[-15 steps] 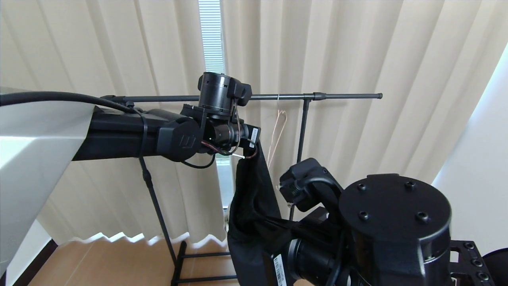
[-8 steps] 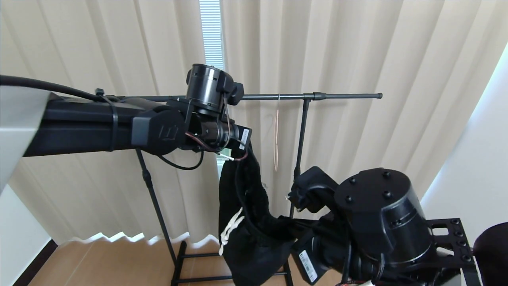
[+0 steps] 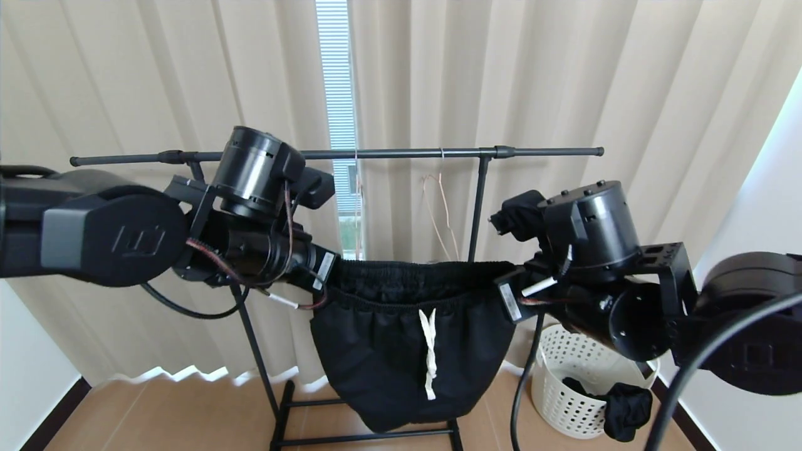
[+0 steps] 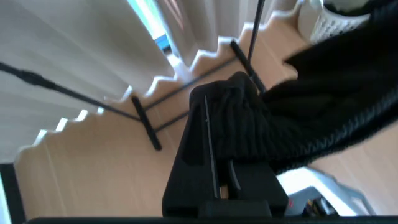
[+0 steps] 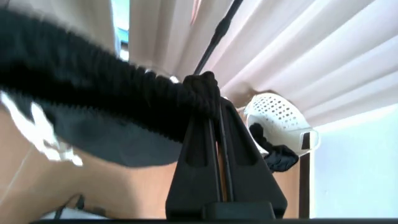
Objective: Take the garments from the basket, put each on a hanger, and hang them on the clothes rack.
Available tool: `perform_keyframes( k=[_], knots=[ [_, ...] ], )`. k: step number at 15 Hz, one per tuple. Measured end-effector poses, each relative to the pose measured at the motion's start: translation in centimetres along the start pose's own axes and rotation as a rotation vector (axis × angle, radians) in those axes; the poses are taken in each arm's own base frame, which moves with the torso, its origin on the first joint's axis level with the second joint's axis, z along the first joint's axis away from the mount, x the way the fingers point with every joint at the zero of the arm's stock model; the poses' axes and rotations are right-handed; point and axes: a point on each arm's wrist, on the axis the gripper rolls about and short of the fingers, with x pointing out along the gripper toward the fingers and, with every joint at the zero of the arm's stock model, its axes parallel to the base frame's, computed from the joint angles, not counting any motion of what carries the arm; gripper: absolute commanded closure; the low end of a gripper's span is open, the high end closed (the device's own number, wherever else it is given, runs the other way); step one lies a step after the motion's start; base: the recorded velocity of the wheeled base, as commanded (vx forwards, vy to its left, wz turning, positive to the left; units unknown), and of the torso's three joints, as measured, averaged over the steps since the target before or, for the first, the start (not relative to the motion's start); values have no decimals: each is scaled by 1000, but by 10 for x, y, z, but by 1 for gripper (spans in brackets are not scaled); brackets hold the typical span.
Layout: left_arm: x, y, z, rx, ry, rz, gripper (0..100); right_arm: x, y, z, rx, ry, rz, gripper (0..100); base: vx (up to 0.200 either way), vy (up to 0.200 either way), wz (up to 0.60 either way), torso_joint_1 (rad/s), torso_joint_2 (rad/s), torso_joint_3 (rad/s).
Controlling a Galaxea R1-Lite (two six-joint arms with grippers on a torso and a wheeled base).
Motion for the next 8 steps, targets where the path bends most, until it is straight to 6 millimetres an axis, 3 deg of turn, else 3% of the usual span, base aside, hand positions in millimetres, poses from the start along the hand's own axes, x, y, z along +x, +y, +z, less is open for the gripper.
perform_keyframes(
  k=[3, 5, 8],
  knots=[
    [-12, -22, -36, 42, 84, -59, 100, 30, 5, 27, 24, -42, -35, 100, 0, 0, 0, 0, 0, 0],
    [-16, -32, -44, 26, 101, -83, 100, 45, 10, 32, 42, -51, -44, 100, 0, 0, 0, 0, 0, 0],
    [-16, -74, -51, -86, 138, -167, 100, 68, 27, 32, 157, -88, -24, 100, 0, 0, 0, 0, 0, 0]
  ],
)
